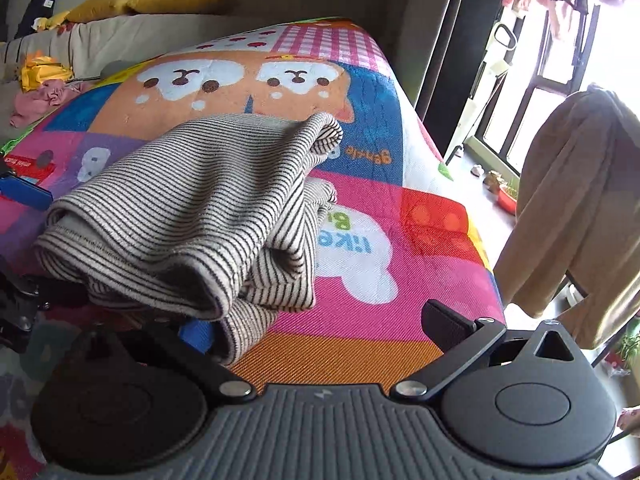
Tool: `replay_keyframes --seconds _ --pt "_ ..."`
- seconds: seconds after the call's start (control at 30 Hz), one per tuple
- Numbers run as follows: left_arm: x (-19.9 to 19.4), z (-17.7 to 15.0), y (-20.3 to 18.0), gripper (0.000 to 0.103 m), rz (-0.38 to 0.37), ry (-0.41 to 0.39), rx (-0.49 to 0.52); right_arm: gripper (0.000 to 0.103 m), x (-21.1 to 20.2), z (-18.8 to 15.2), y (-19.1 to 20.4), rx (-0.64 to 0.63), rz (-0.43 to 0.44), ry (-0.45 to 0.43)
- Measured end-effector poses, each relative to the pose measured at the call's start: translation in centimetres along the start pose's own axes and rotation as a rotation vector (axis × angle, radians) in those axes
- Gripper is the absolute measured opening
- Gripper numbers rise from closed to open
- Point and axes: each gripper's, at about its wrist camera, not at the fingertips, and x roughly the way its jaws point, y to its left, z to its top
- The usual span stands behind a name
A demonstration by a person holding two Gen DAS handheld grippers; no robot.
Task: Fold clothes
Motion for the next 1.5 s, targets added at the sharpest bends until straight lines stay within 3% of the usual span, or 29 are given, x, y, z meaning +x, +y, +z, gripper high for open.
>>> replay_keyframes --seconds 0.17,0.27,0.47,0.53,1.5 --pt "-2.0 -2.0 -1.1 0.103 0.041 0.033 -0.105 0.103 -1.9 -2.5 1.3 0.053 0.035 0.071" --pt "-3.6 -3.9 -1.2 0.103 0.022 0.056 -0.221 0.103 -3.7 -3.8 2.1 0.083 0.037 0.089" --pt "-6.9 -7.3 -2.6 0.103 0.079 0.000 -0.283 0.103 -6.0 -6.3 1.8 0.209 0.043 0.103" --pt "-7.2 -7.7 -2.8 0.103 0.085 -0.025 -0.279 0.103 -5.9 -6.8 1.1 0.260 0.071 0.092" --pt "-7.3 -7.9 -2.7 0.103 0.068 -0.047 -0.273 0.103 -6.0 -7.3 1.4 0.249 0.070 0.049"
